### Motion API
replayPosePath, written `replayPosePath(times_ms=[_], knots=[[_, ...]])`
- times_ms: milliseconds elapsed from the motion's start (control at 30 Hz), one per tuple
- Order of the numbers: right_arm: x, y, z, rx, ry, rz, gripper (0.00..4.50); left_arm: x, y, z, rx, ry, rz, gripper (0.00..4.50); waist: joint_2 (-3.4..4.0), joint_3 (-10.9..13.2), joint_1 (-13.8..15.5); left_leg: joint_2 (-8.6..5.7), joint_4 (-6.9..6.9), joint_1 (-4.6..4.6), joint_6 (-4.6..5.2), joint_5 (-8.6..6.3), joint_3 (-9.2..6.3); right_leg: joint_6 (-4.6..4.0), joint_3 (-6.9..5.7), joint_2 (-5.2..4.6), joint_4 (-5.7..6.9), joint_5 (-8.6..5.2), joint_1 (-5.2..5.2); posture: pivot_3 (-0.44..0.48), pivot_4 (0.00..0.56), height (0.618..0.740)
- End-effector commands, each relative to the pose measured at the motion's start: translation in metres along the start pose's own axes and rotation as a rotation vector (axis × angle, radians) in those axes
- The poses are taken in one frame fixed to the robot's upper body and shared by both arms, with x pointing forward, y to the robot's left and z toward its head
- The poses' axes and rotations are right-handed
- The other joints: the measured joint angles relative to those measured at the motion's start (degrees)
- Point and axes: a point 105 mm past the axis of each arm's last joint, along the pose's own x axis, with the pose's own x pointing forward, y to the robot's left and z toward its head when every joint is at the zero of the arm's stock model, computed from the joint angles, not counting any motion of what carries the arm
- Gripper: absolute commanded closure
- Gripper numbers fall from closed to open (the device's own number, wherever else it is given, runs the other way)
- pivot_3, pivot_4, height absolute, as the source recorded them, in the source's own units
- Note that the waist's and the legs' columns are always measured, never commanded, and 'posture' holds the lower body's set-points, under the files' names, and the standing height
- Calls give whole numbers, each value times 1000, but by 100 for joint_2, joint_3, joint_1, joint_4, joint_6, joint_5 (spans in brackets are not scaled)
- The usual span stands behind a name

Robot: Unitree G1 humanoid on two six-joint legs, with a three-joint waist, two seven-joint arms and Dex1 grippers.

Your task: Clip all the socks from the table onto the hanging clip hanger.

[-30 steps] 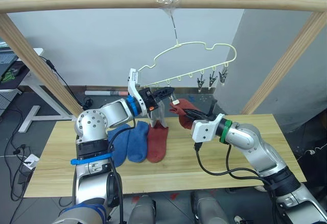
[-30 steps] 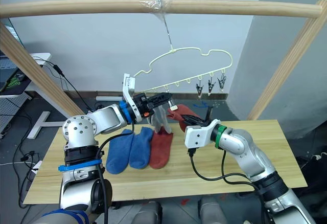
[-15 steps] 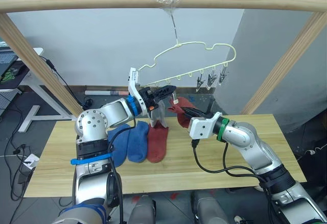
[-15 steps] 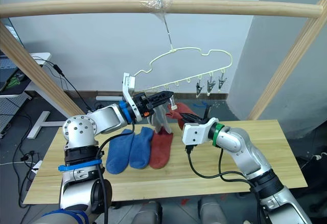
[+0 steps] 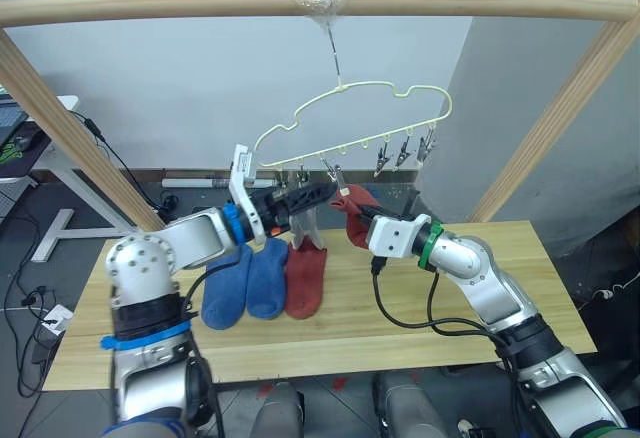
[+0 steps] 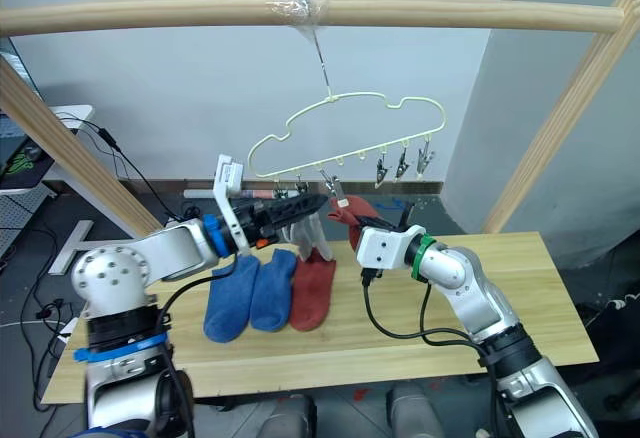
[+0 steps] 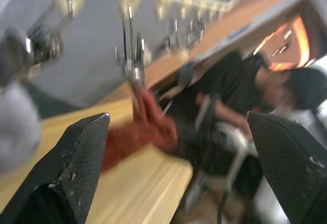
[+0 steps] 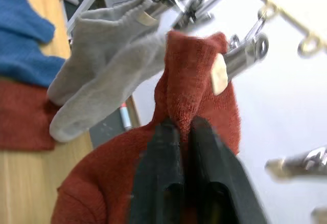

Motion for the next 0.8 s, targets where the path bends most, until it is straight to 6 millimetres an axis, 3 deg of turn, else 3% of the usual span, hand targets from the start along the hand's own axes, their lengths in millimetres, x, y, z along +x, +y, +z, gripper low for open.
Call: replayPosePath(times_ms=[33,300,367,467,567,733,800], knots=[[-1,-13,9,32,-39,-32,2780,-6,-19,-6,119,51,-31,0,0,0,24,0,0,0,0,0,0,-1,0,0,-1,0,0,70,161,740],[-13,-7,-8,362,71,-97,57,-10,-7,-31,306,57,75,0,1,0,152,1,-6,-2,0,0,1,-28,0,0,-1,-15,-6,106,160,740],[-18,-19,-9,554,96,-241,21,-13,-1,-30,351,16,115,0,1,0,156,1,-6,-2,0,0,0,-41,0,0,0,-22,-6,106,160,740],[-27,-36,-4,837,99,-442,21,-24,11,-29,584,0,190,0,4,-2,136,8,-9,-2,0,0,2,-45,0,4,6,-24,-17,104,158,740],[-38,-58,5,850,72,-576,369,-29,15,-21,710,-42,212,0,8,-3,188,10,-16,-13,0,0,7,-58,-1,4,7,-21,-32,98,157,740],[-36,-67,10,824,82,-595,1886,-29,18,-18,757,-70,206,0,7,-4,251,5,-15,-21,1,-1,12,-55,0,-1,-6,-21,-34,89,155,740],[-31,-73,15,819,63,-607,1886,-23,15,-12,782,-100,188,0,7,-3,247,6,-18,-29,2,-1,14,-57,0,0,-2,-23,-47,71,154,740]])
